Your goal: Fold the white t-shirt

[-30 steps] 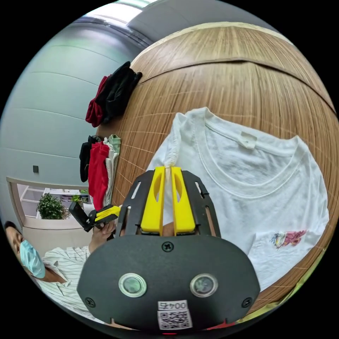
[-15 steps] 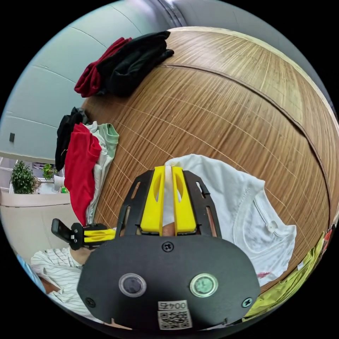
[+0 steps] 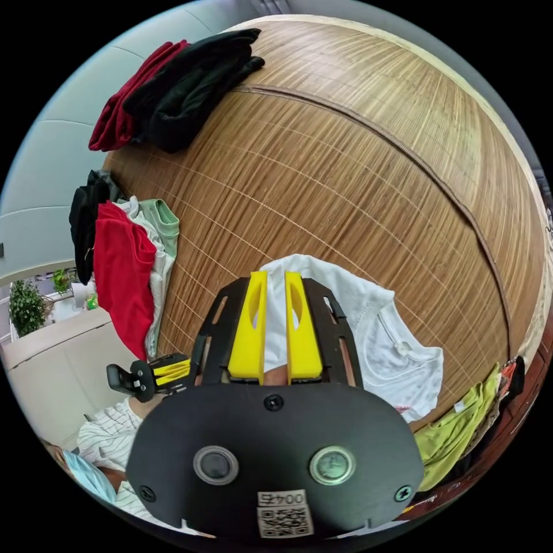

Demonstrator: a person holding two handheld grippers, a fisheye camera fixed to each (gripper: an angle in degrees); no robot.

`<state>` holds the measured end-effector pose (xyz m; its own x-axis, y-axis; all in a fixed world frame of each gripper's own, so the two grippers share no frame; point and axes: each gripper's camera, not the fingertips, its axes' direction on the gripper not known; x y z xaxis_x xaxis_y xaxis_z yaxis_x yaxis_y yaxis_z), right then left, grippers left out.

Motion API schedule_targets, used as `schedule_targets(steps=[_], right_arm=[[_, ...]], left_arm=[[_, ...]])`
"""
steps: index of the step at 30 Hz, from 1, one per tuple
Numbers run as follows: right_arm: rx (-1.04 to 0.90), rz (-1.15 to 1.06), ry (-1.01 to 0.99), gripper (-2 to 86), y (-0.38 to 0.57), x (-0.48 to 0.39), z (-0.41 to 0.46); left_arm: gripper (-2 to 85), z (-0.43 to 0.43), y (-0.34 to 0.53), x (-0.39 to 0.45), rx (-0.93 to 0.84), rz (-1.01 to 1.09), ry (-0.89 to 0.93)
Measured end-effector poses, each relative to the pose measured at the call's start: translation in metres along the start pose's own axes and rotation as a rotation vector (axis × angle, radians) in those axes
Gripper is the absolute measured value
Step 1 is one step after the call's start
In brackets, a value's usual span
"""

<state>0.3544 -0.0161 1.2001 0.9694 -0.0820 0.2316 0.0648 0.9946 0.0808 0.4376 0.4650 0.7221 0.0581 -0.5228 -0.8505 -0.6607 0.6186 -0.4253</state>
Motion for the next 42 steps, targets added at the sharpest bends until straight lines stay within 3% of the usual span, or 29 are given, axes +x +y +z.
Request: schedule_targets(steps=[3,8,10,17,25,29,34,37,42], right_arm=[[0.143,-0.023,0.033,6.2,0.027,-0.012,-0.029],[0.401,-0.072,-0.31,6.7,0.187,-0.019,-0.037],[0.475,-0.046,-0.328,7.1,0.256,-0.024,-0.011],[0.611,-0.118,-0.024,7.9,0.402,-0.102,0.104],[0.642,-0.157,0.091,5.1,0.397,-0.126,0.122],[0.549,-0.172,0.105,0.8,0.385,-0.123,0.125],[0.508,-0.167,0.072,2.5,0.396,-0.121,0.112],[0.408,-0.127,-0.023,5.8,0.384,-0.097,0.137],[0.498,-0.014,-0.288,7.3,0.393,-0.045,0.127]], left_arm=[[0.0,0.001,-0.002,-0.009,-0.001,-0.016,0.027],[0.0,0.001,-0.005,-0.019,-0.001,-0.029,0.052],[0.1,0.001,-0.006,-0.024,-0.001,-0.042,0.07],[0.1,-0.004,-0.006,-0.04,0.021,-0.087,0.115],[0.1,-0.018,-0.009,-0.056,0.08,-0.113,0.192],[0.2,-0.013,-0.01,-0.06,0.094,-0.136,0.248],[0.2,-0.016,-0.012,-0.047,0.108,-0.082,0.215],[0.2,-0.01,-0.014,-0.035,0.097,-0.045,0.216],[0.2,0.001,-0.017,0.005,0.045,0.094,0.048]])
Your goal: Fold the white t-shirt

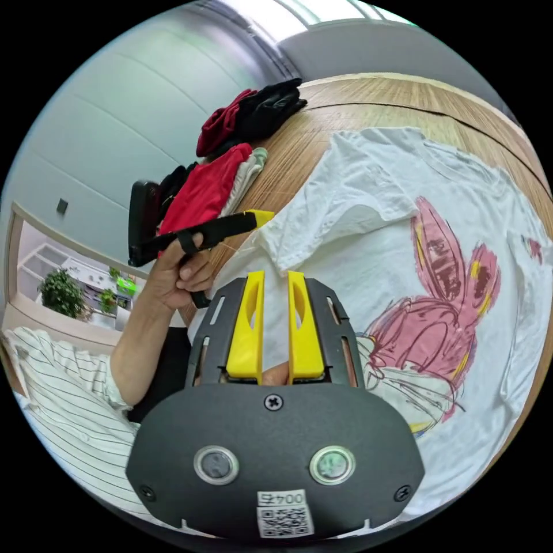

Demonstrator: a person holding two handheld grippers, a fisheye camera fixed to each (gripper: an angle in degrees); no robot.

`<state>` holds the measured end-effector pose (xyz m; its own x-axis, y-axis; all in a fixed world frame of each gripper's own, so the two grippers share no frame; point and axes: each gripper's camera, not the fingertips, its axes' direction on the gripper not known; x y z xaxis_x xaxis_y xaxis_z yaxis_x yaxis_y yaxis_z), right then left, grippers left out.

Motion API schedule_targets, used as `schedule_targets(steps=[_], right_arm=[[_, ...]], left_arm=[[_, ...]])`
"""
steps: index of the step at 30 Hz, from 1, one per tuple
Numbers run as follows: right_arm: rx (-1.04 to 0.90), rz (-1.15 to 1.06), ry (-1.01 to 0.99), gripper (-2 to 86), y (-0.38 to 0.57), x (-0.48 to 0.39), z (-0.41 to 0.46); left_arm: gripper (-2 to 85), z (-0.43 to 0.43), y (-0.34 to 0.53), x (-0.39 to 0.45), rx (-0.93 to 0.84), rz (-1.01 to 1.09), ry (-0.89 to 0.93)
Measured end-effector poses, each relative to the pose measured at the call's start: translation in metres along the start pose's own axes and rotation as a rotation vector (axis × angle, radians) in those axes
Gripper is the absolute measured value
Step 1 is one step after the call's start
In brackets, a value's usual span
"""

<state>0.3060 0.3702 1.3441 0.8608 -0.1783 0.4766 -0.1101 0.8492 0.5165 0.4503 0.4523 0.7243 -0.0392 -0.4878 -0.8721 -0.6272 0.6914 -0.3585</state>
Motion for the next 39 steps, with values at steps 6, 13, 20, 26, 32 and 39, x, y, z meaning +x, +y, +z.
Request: schedule_targets(steps=[6,13,20,26,32,39], right_arm=[[0.138,0.057,0.176,5.5,-0.019,0.034,-0.037],[0.024,-0.071,0.225,6.6,-0.222,0.071,0.015],[-0.216,-0.13,0.236,7.6,-0.314,0.107,0.1],[-0.296,-0.17,0.201,4.0,-0.327,0.126,0.131],[-0.256,-0.203,0.131,3.5,-0.348,0.128,0.141],[-0.348,-0.14,0.075,4.2,-0.366,0.156,0.177]], left_arm=[[0.2,0.018,-0.005,0.027,-0.099,0.057,-0.196],[0.2,0.02,-0.005,0.02,-0.093,0.003,-0.136],[0.2,0.023,-0.006,0.025,-0.096,0.006,-0.134],[0.2,0.024,-0.005,0.026,-0.091,0.004,-0.126],[0.2,0.025,-0.004,0.026,-0.093,0.002,-0.128],[0.2,0.024,-0.003,0.02,-0.093,-0.016,-0.103]])
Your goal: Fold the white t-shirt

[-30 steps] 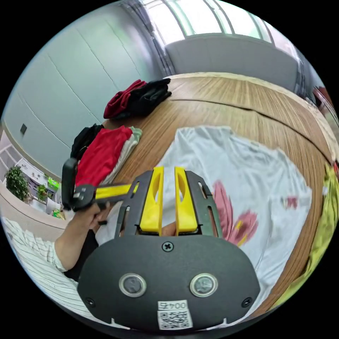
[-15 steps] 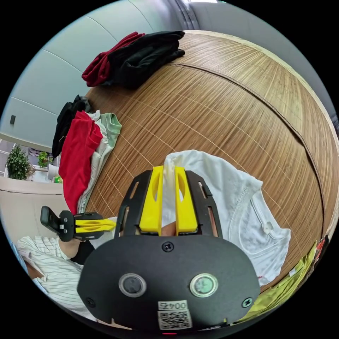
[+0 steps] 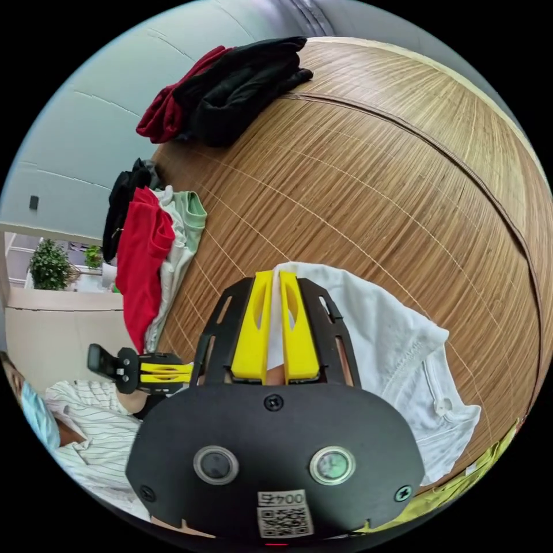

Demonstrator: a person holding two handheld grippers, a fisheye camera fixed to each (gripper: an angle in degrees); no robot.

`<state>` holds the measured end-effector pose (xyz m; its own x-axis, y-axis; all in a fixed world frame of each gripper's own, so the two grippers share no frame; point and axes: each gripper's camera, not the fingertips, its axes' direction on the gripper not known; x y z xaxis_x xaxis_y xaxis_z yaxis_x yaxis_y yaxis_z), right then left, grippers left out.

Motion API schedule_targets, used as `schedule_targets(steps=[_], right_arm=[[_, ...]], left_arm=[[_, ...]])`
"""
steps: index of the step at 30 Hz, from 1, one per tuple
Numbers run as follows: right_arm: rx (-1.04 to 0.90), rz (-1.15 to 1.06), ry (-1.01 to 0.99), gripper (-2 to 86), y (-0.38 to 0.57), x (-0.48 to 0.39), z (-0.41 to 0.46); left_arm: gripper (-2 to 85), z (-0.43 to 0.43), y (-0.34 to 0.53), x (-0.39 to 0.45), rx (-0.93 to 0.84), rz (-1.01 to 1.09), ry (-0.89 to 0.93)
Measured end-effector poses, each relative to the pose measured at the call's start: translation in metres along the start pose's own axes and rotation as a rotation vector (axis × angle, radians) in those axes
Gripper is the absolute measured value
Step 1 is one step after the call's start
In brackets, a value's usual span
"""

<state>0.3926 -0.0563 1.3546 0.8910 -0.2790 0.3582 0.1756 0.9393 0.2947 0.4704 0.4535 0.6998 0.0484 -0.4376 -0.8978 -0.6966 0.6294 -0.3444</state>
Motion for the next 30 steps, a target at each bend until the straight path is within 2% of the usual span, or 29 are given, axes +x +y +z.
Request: schedule_targets(steps=[2,7,9,14,17,20,24,26,30], right_arm=[[0.007,0.027,-0.092,4.8,0.001,0.016,-0.013],[0.097,0.132,-0.164,5.0,0.016,0.046,-0.036],[0.088,0.096,-0.155,5.1,0.022,0.042,-0.036],[-0.058,-0.076,-0.031,6.0,0.029,0.003,-0.006],[-0.076,-0.119,0.014,1.7,0.023,-0.014,0.003],[-0.055,-0.165,0.09,0.6,0.012,-0.037,0.004],[-0.05,-0.206,0.135,1.6,-0.002,-0.068,0.013],[-0.135,-0.221,0.206,3.1,-0.008,-0.084,0.031],[-0.132,-0.221,0.204,5.1,-0.005,-0.092,0.014]], left_arm=[[0.2,0.0,0.0,0.0,0.0,0.0,-0.002],[0.2,-0.001,0.002,-0.003,0.001,-0.004,0.003],[0.2,-0.002,0.003,-0.006,0.003,-0.015,0.017],[0.2,-0.023,0.006,-0.004,0.081,-0.003,-0.006],[0.1,-0.037,0.009,-0.002,0.188,0.017,0.015],[0.1,-0.02,0.005,-0.008,0.146,-0.006,0.114],[0.1,0.006,-0.002,-0.002,0.03,-0.032,0.029],[0.1,0.007,-0.003,0.0,0.024,-0.027,0.001],[0.2,0.004,0.0,-0.006,0.027,-0.046,0.019]])
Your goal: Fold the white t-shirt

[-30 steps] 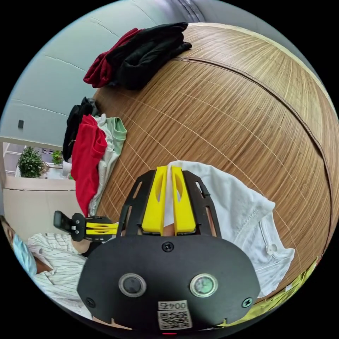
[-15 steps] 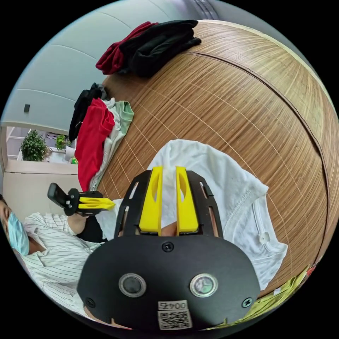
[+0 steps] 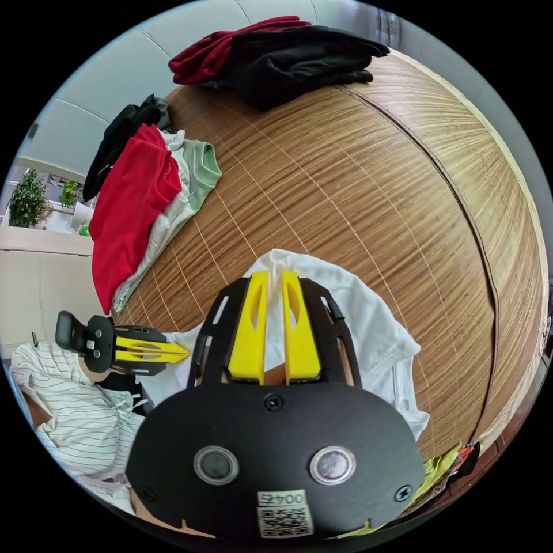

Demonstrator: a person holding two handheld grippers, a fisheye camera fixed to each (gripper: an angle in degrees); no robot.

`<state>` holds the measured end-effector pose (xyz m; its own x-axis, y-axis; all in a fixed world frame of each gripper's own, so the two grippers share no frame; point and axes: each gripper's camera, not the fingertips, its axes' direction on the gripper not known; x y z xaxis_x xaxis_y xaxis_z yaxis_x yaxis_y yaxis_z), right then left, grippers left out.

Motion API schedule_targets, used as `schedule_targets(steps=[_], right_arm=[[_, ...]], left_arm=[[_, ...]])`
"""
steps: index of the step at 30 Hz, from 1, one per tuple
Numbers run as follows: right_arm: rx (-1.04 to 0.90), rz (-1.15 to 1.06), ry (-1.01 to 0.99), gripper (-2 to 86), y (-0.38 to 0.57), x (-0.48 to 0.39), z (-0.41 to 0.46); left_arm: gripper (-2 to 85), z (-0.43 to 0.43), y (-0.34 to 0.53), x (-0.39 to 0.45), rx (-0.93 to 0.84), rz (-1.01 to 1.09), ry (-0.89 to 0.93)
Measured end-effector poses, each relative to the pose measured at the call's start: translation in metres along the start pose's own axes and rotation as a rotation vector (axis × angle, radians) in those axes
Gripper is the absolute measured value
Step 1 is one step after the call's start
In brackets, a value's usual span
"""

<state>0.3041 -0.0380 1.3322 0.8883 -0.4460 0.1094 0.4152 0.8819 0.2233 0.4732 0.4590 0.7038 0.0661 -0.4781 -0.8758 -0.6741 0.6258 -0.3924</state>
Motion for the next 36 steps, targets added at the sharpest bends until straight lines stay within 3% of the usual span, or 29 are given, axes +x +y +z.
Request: schedule_targets(steps=[8,11,14,17,21,27,31,34,36], right_arm=[[0.205,0.215,-0.128,7.4,0.096,0.026,-0.061],[0.2,0.225,-0.034,8.5,0.142,-0.001,-0.058],[0.235,0.253,-0.005,8.5,0.174,-0.021,-0.058],[0.233,0.245,0.004,6.1,0.18,-0.038,-0.059],[0.211,0.166,0.203,5.0,0.184,-0.065,-0.075],[0.265,0.272,0.172,7.6,0.215,-0.07,-0.12],[0.502,0.256,0.102,5.3,0.237,-0.125,-0.163],[0.326,0.195,0.145,5.6,0.225,-0.157,-0.135],[0.399,0.237,0.16,5.9,0.237,-0.166,-0.152]], left_arm=[[0.1,-0.01,0.005,-0.008,0.041,-0.021,0.015],[0.1,-0.026,0.008,-0.009,0.151,-0.031,0.063],[0.2,-0.018,0.005,-0.008,0.102,-0.026,0.04],[0.2,-0.011,0.003,-0.013,0.058,-0.073,0.003],[0.2,-0.012,0.002,-0.02,0.047,-0.094,0.003],[0.2,-0.013,0.0,-0.027,0.04,-0.111,0.036],[0.2,-0.015,-0.002,-0.029,0.042,-0.114,0.042],[0.3,-0.016,-0.003,-0.028,0.041,-0.111,0.036],[0.2,-0.018,-0.004,-0.028,0.043,-0.115,0.043]])
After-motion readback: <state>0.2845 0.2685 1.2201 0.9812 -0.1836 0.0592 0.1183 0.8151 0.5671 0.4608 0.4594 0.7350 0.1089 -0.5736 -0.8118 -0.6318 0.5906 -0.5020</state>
